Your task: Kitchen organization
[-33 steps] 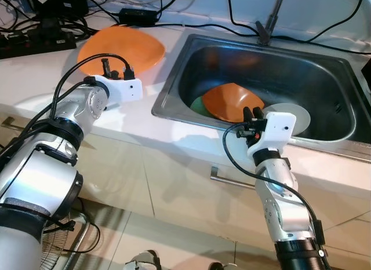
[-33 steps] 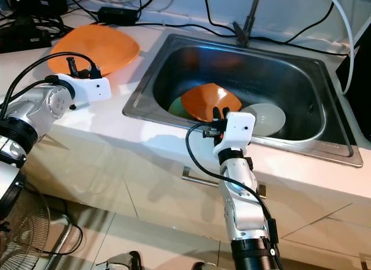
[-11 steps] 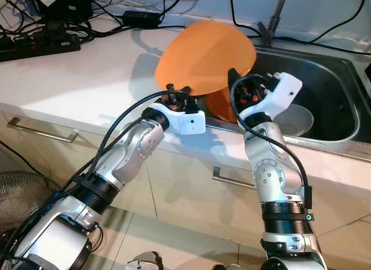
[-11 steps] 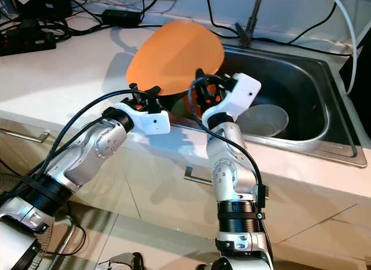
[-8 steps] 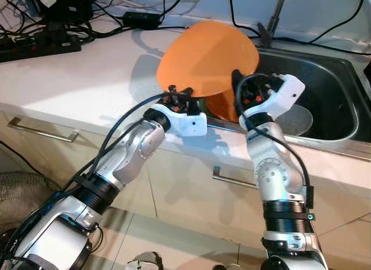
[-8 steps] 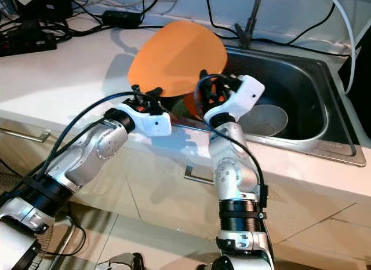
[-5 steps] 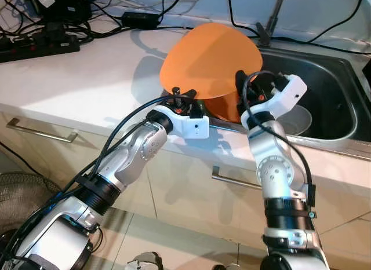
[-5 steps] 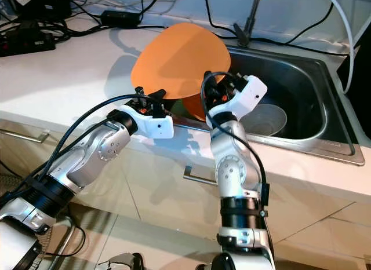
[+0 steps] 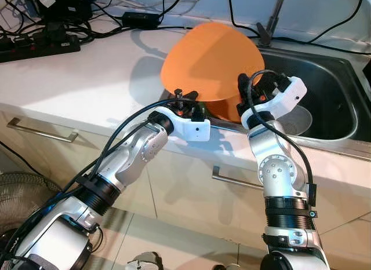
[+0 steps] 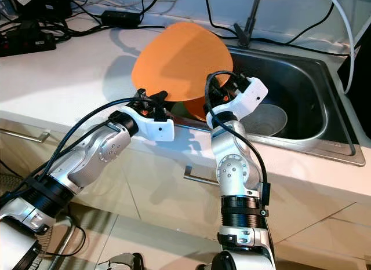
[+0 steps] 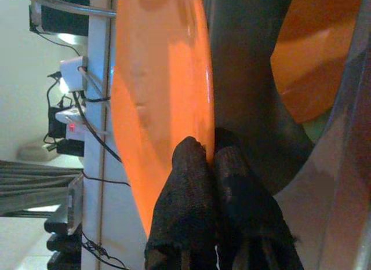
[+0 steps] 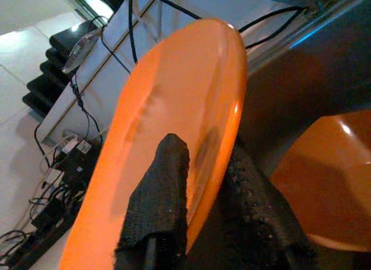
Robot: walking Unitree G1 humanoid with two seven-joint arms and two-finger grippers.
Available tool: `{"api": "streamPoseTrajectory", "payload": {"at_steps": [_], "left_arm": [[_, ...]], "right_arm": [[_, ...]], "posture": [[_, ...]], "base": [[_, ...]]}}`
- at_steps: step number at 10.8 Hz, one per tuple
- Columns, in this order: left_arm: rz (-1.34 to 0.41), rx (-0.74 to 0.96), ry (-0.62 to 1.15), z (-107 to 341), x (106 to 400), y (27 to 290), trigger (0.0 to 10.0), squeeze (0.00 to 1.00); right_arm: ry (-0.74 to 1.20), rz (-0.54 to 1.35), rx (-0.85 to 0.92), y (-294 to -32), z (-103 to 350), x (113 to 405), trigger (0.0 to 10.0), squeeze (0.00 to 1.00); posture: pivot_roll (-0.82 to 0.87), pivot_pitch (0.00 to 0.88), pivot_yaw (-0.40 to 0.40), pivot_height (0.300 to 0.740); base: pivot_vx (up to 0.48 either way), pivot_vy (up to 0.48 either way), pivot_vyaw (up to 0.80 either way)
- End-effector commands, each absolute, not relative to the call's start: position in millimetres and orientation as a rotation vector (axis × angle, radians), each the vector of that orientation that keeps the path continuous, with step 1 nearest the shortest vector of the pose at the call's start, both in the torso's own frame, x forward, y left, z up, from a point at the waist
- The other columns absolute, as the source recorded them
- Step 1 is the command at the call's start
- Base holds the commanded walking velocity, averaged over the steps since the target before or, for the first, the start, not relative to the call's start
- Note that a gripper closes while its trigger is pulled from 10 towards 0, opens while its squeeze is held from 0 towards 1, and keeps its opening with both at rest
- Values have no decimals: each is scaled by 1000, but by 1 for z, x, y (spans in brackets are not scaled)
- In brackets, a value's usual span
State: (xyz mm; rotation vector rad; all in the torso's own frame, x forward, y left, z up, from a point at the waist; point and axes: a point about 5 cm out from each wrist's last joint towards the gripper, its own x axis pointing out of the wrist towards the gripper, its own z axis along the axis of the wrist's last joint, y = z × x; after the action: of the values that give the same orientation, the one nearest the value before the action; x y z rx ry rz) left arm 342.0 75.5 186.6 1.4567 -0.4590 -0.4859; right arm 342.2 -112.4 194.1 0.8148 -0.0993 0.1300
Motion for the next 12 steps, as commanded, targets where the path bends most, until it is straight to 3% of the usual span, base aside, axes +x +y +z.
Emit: {"api": "streamPoseTrajectory", "payload": {"at_steps": [1,3,4,5,12], "left_arm": [[-426,1432,-540,203,343,73,10000,0],[-419,1437,-540,203,343,74,10000,0],[-415,1437,-540,203,344,74,10000,580],[-409,1433,-542,204,344,75,10000,1000],[-403,1401,-548,206,344,75,10000,1000]], "right_arm": [[-51,130,862,-100,192,346,0,0],[-36,127,888,-100,191,346,0,0],[-35,128,891,-100,191,346,0,0],[-32,128,900,-100,191,346,0,0],[-101,22,1017,-116,200,354,0,0]], "posture": [[74,47,-18,740],[73,45,-18,740],[74,45,-18,740],[74,45,-19,740],[79,43,-21,740]], "base": [[0,0,0],[0,0,0],[0,0,0],[0,0,0],[0,0,0]]}}
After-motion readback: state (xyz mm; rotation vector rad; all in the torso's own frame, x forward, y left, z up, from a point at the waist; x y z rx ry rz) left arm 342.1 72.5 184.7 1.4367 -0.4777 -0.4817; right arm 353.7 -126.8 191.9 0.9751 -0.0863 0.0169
